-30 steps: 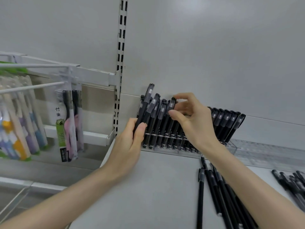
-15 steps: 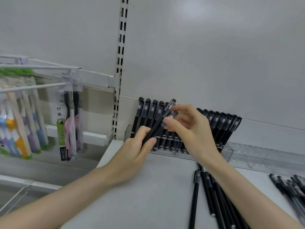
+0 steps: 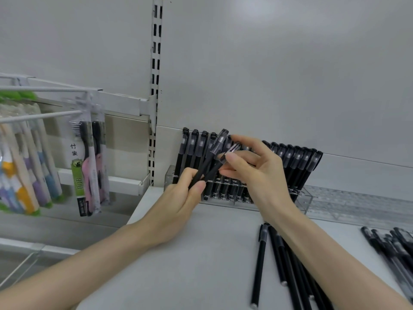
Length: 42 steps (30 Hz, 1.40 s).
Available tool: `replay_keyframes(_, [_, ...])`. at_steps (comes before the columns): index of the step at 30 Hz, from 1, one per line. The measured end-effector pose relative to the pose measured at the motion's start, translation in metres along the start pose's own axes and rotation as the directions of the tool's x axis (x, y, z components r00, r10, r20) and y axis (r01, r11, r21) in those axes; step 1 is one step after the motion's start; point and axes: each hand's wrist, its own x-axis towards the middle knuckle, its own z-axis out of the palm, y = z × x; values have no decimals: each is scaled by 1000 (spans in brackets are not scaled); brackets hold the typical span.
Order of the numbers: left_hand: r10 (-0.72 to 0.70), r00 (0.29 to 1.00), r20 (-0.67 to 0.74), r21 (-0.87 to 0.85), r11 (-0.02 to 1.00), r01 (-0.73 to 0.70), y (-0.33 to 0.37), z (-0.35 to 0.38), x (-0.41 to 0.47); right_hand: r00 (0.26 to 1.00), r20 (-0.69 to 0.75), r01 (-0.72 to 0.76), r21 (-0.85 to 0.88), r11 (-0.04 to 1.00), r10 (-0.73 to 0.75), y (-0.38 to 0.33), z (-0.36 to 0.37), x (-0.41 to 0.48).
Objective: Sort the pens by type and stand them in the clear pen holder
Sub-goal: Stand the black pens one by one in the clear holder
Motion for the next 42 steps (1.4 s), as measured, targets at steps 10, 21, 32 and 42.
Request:
replay_keyframes(10, [39,990,-134,41,999,-34,-4,0,0,995,-29,92,19,996,-92,-6,-6,6])
replay_keyframes(21, [49,965,-256,87,996,-27,-16,-1,2,940,-87,293,-290,911,-329,0,-16,27])
replay_keyframes(32, [37,978,-207,-17,999,-41,-17,-2,2,962,33,242,-563,790,-271,10,-19,32])
replay_keyframes(42, [49,992,-114,20,999,-47,-11,-2,2,969,0,211,-532,820,-249,7,-18,20])
